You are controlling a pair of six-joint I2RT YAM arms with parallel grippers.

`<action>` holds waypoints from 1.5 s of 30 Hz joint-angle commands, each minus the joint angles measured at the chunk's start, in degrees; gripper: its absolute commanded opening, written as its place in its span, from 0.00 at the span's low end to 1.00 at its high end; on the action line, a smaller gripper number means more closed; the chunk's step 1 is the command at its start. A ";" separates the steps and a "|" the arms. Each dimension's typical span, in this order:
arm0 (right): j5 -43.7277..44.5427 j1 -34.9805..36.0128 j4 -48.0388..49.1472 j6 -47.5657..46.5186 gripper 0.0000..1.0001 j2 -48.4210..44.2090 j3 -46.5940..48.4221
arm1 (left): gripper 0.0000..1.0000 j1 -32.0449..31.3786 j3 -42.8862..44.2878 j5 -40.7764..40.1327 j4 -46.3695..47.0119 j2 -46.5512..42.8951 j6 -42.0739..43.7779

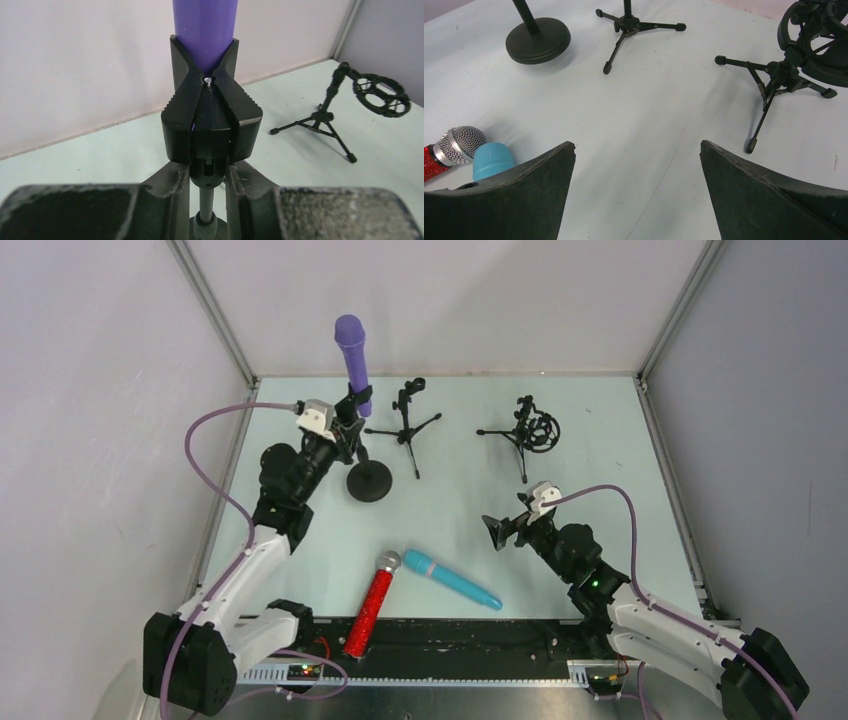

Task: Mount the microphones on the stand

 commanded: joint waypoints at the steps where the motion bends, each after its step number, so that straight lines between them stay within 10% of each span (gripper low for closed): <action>1: -0.72 -0.30 1.17 0.76 1.00 -0.63 0.20 | 0.00 1.84 0.70 -3.14 4.00 -3.05 3.15; 45: -3.39 -1.00 1.88 1.87 0.99 1.45 0.17 | 0.08 10.88 -11.69 -20.85 7.87 -10.44 3.02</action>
